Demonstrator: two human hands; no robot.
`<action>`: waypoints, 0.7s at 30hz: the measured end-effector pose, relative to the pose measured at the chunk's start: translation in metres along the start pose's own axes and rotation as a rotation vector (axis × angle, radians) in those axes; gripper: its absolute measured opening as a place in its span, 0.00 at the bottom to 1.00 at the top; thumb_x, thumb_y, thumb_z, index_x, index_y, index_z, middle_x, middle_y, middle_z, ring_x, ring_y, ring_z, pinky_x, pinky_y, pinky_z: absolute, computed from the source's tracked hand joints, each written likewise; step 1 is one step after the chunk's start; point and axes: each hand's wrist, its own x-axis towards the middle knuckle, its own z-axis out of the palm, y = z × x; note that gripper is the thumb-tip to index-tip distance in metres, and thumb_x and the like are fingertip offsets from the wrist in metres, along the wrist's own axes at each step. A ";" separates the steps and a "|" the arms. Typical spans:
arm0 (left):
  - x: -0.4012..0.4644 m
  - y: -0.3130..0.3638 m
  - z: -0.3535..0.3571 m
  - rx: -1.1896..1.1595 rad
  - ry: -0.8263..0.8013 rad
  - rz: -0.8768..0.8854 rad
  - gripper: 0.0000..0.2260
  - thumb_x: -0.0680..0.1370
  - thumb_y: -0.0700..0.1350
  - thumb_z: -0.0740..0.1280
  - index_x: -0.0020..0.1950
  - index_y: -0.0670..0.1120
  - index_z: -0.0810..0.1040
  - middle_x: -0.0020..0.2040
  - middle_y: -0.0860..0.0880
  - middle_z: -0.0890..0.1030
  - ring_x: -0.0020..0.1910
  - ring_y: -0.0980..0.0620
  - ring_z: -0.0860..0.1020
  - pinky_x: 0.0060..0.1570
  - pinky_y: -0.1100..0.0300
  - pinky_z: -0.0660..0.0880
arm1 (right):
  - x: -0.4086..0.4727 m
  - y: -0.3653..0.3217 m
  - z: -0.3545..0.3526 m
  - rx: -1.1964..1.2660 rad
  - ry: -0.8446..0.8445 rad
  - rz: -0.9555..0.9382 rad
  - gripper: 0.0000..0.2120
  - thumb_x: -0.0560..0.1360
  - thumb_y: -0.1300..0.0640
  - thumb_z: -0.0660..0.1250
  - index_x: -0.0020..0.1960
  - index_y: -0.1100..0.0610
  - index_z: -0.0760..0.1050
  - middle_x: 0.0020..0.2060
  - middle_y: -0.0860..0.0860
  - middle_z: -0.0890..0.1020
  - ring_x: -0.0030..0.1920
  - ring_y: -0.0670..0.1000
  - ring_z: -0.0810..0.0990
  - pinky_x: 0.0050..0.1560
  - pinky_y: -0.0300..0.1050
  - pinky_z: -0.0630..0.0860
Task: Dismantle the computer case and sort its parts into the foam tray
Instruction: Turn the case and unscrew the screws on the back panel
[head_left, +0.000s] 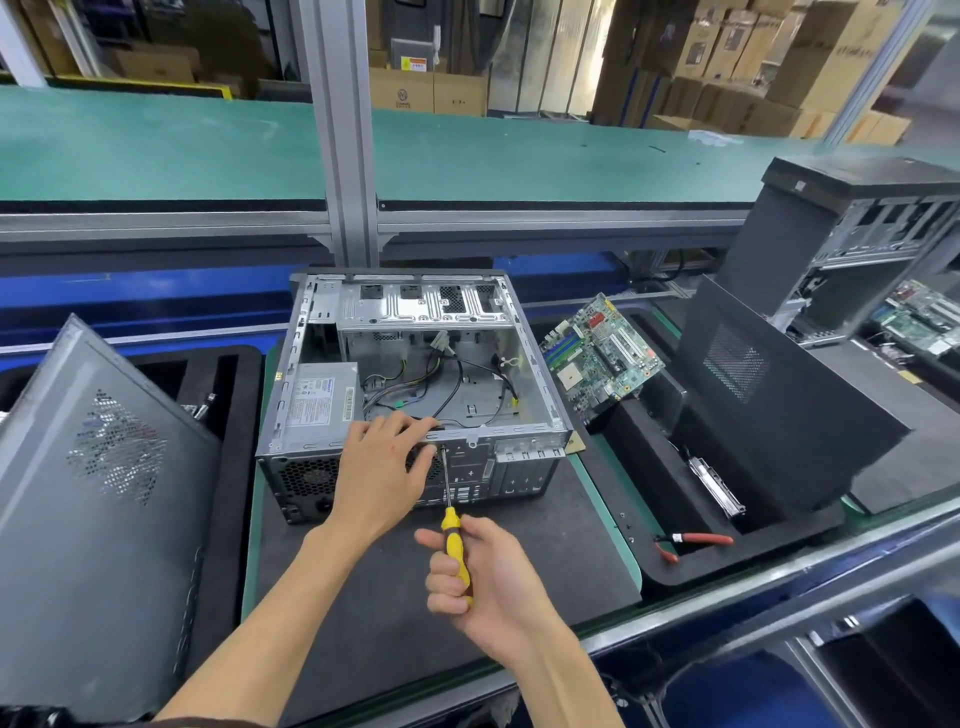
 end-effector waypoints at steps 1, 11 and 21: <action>0.000 0.000 0.000 0.003 0.000 0.001 0.15 0.79 0.52 0.61 0.62 0.52 0.81 0.50 0.55 0.80 0.48 0.51 0.77 0.54 0.55 0.64 | -0.002 -0.003 -0.001 0.074 -0.028 0.027 0.16 0.82 0.55 0.57 0.54 0.67 0.75 0.31 0.51 0.65 0.27 0.47 0.61 0.24 0.38 0.58; 0.000 -0.001 0.002 -0.007 0.019 0.006 0.14 0.79 0.52 0.62 0.61 0.52 0.81 0.50 0.55 0.80 0.48 0.51 0.77 0.53 0.55 0.63 | -0.007 -0.009 -0.004 0.039 -0.088 0.023 0.09 0.81 0.57 0.64 0.50 0.64 0.75 0.32 0.49 0.60 0.25 0.45 0.59 0.21 0.36 0.58; 0.001 0.001 -0.003 -0.012 -0.030 -0.021 0.15 0.79 0.52 0.61 0.63 0.53 0.81 0.51 0.55 0.80 0.50 0.50 0.77 0.56 0.53 0.65 | -0.006 -0.006 -0.003 0.020 -0.068 -0.009 0.09 0.81 0.54 0.66 0.47 0.60 0.72 0.30 0.50 0.66 0.25 0.45 0.61 0.18 0.35 0.58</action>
